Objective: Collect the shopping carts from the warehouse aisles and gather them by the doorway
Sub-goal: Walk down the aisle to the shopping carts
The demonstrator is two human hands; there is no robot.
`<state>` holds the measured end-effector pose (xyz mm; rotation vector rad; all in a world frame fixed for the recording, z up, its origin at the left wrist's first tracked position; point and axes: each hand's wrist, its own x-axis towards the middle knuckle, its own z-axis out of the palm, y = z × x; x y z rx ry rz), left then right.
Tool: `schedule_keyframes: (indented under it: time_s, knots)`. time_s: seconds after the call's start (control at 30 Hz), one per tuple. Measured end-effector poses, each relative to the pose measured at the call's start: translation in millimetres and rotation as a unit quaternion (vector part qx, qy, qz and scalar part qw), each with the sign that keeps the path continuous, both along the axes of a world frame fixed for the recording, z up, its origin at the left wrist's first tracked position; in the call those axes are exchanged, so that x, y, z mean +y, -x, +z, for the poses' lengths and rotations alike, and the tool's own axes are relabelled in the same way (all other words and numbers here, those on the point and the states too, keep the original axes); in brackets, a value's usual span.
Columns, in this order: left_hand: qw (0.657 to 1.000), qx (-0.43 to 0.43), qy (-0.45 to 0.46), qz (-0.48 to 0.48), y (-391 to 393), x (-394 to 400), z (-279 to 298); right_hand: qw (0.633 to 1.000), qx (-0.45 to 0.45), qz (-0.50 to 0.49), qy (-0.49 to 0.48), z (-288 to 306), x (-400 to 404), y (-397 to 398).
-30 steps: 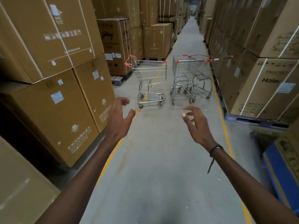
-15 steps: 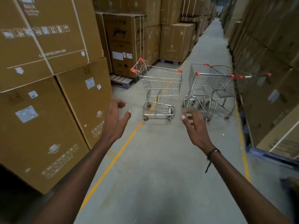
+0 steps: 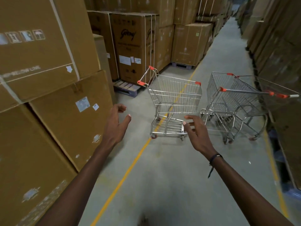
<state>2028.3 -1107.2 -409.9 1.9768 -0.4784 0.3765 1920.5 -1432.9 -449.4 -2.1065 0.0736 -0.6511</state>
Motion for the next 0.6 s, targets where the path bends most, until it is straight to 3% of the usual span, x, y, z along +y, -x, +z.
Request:
schedule_keyframes:
  time_s: [0.2, 0.6]
  knots:
    - [0.999, 0.008, -0.014, -0.030, -165.5, -30.0, 3.8, 1.000, -0.004, -0.013, -0.010, 6.1, -23.2, -153.1]
    - [0.998, 0.028, -0.045, -0.018, -421.8, -89.9, -9.1, 0.999, 0.031, -0.009, -0.022, -31.9, -81.7, -413.9]
